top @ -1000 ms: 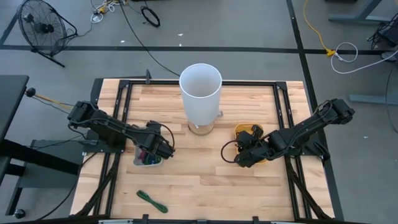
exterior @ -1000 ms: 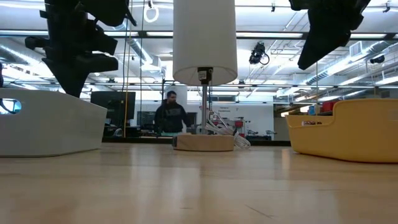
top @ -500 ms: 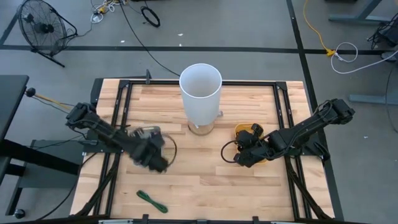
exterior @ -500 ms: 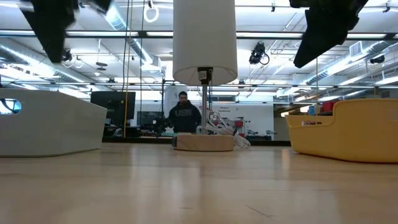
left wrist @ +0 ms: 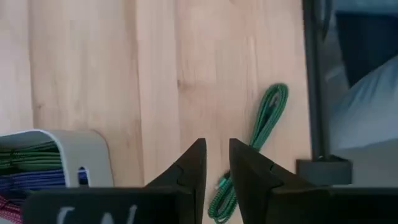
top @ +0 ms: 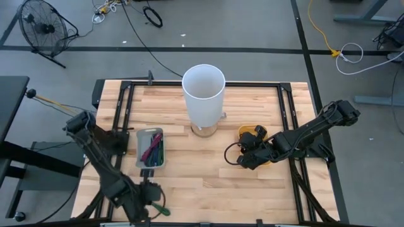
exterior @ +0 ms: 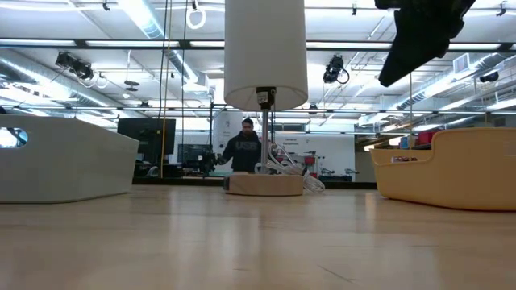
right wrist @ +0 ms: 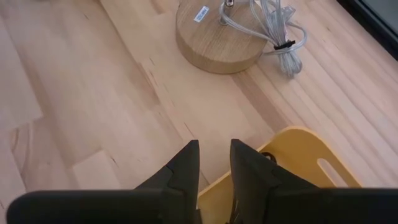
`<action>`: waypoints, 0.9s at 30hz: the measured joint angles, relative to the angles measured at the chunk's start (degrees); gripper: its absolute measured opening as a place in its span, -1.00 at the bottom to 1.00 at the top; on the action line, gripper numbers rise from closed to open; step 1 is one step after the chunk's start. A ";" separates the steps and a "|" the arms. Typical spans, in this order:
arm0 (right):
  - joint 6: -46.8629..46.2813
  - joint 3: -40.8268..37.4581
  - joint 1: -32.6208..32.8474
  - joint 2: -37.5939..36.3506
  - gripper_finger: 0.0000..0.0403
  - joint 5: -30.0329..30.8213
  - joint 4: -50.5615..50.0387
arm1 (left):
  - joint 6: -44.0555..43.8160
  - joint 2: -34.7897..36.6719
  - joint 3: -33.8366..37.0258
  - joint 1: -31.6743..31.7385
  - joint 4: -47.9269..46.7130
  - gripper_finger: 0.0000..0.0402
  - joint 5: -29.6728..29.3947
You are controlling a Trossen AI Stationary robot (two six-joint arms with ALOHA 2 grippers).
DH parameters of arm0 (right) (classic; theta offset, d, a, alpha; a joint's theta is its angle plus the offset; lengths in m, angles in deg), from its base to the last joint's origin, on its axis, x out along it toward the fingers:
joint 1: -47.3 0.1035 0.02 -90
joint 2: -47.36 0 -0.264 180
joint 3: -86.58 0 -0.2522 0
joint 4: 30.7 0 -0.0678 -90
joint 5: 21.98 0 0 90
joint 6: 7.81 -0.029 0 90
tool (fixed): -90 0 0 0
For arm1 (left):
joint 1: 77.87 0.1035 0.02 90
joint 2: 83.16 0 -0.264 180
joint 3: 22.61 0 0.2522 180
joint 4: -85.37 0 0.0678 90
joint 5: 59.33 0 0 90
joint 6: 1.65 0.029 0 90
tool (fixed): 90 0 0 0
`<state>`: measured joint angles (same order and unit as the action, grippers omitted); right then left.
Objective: Pick & Place USB Port
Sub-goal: Put the green patterned USB charger into the gray bin
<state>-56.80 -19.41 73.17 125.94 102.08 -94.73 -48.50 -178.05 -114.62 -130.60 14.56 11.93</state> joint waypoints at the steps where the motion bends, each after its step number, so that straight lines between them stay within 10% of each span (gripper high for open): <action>1: 0.02 0.00 0.00 0.00 -0.55 0.00 0.10 | 0.11 -0.94 -0.01 -0.27 0.04 -0.61 -0.02; 27: 0.24 0.00 -0.01 0.00 -0.55 -0.02 0.19 | -1.99 -9.91 -0.03 -2.97 6.16 -0.07 3.35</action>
<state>-56.56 -19.41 73.16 125.94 102.06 -94.54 -50.49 -187.95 -114.65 -133.57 20.72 15.28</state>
